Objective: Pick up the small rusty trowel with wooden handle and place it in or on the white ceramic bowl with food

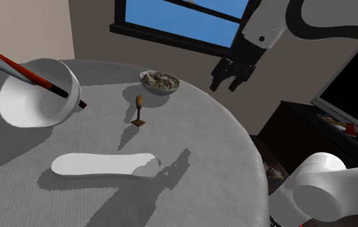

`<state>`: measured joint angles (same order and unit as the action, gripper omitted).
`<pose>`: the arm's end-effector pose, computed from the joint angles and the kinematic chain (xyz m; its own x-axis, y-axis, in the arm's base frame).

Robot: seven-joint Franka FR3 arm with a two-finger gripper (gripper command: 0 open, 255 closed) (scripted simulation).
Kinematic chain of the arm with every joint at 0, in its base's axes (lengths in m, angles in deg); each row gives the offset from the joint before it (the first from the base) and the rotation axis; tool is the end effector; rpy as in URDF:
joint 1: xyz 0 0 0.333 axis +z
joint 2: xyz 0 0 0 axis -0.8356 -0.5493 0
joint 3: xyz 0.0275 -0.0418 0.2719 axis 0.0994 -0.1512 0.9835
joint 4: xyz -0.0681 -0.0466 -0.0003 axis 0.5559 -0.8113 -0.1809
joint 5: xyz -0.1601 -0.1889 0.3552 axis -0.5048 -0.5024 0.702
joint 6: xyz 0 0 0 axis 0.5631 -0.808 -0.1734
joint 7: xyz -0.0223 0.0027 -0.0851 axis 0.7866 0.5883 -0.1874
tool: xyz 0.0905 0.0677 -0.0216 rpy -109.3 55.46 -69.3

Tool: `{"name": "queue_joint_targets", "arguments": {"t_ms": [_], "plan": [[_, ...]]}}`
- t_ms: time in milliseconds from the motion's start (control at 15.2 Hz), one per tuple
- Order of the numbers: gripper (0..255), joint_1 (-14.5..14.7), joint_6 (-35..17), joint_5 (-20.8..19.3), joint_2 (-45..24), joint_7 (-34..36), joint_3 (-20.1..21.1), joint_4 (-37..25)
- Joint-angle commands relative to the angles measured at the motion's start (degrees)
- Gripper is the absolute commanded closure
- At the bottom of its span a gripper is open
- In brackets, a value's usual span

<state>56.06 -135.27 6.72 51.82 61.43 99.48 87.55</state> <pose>0.4054 0.0941 0.5710 0.9677 -0.1941 0.1609 -0.1867 -0.9806 -0.0602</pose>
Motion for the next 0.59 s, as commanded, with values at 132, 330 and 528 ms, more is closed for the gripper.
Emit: {"name": "queue_joint_targets", "arguments": {"t_ms": [132,330,528], "plan": [[0,0.01,-5.73,2.06,-3.24,6.67,4.87,0.97],[0,-0.33,-9.85,2.95,-7.02,11.89,8.87,0.13],[0,-1.03,-13.83,2.99,-11.50,17.33,12.94,-1.52]]}}
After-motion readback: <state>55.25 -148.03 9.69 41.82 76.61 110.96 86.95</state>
